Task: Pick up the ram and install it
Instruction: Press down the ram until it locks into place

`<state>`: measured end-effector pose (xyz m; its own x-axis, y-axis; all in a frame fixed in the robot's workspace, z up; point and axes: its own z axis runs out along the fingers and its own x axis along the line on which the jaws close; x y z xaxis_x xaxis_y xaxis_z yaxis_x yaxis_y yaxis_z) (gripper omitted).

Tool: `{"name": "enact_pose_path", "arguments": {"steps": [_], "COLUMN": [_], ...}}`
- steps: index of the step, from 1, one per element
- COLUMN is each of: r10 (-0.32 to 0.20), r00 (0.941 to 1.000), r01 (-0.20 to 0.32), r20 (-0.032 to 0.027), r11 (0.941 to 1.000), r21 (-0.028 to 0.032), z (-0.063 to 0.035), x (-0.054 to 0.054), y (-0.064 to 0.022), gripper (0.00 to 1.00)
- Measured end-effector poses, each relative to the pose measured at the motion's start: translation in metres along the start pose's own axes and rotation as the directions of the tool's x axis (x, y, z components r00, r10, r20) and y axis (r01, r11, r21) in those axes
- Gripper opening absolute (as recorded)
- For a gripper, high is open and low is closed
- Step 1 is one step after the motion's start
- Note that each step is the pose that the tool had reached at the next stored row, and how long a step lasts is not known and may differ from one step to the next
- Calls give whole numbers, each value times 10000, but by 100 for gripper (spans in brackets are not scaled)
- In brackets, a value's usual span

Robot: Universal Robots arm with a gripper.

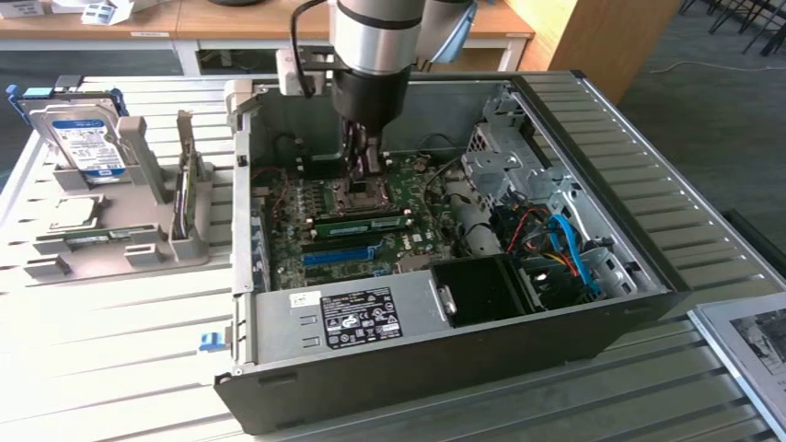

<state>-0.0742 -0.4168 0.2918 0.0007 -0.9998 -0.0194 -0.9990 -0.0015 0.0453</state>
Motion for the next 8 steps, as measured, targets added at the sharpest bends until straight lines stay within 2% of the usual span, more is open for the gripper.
{"name": "enact_pose_path", "arguments": {"steps": [8], "r10": [1], "r00": [10000], "r01": [-1], "r20": [0], "r11": [10000], "r21": [-19], "z": [-204], "x": [-4], "y": [9], "gripper": [10]}}
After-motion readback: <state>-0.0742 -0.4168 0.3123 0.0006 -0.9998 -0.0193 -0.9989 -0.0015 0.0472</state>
